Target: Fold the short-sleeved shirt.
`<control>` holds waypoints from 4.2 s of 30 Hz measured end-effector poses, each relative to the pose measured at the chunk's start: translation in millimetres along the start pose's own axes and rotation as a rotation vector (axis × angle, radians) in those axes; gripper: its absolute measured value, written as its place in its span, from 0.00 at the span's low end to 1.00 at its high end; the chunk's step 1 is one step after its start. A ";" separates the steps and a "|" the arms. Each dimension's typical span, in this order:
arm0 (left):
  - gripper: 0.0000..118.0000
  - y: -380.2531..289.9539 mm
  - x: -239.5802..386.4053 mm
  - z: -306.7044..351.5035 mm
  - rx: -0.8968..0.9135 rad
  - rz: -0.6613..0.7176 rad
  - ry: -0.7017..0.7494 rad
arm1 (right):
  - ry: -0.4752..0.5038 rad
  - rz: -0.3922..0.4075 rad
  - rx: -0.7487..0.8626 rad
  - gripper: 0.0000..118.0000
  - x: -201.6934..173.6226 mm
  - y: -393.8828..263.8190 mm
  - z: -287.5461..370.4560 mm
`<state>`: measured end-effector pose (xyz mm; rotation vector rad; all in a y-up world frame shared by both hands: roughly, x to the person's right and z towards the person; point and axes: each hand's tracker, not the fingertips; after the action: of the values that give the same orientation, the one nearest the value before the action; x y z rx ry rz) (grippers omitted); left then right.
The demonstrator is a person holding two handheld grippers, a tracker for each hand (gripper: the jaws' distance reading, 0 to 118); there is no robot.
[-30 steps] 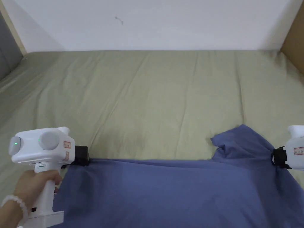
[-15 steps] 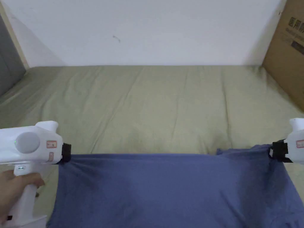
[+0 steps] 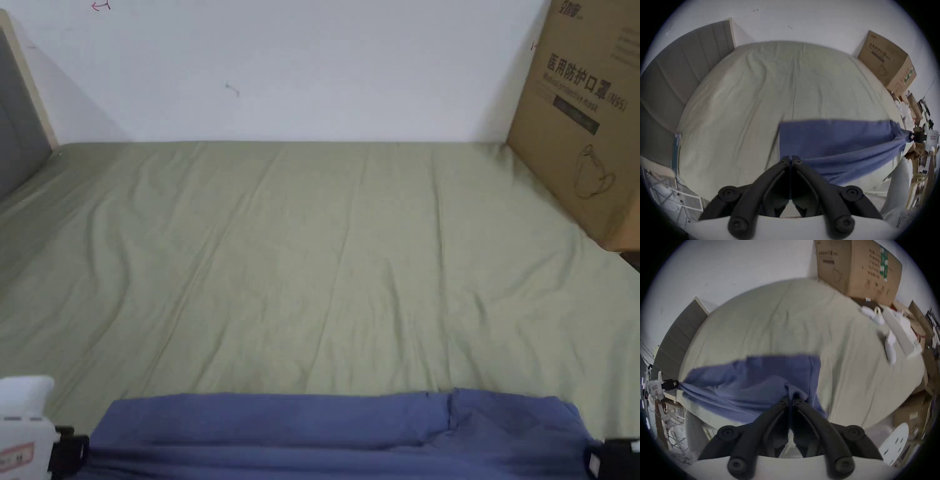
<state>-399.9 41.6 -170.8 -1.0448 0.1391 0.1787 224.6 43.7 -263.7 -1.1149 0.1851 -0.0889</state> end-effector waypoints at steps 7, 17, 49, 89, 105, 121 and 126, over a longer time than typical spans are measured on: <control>0.53 -26.3 5.7 -16.9 -0.042 -0.018 0.085 | -0.004 -0.039 0.022 0.21 -0.3 -24.1 -8.1; 0.01 -7.7 9.3 32.3 0.123 0.127 -0.063 | -0.007 0.080 0.226 0.04 -58.6 1.1 32.8; 0.05 -60.7 -67.4 -60.0 -0.001 0.909 -0.448 | 0.206 0.212 0.035 0.00 -195.8 -37.7 -58.1; 0.00 33.7 198.9 -45.7 0.109 0.101 -0.635 | 0.147 -0.192 0.115 0.00 -65.2 -58.4 -26.0; 0.00 -4.8 300.3 -105.8 -0.194 -0.158 -0.597 | 0.109 -0.131 0.111 0.00 -80.9 -55.5 -28.6; 0.00 -24.2 301.3 -90.4 -0.253 -0.140 -0.763 | 0.088 -0.173 0.122 0.00 -70.3 -51.1 -22.8; 0.00 14.6 204.1 -63.5 -0.086 0.087 -0.748 | 0.099 -0.168 0.118 0.00 -75.9 -48.4 -24.9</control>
<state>-205.5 10.1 -255.2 -0.9970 -0.5046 0.6439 146.4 12.9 -223.0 -1.0075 0.1724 -0.3017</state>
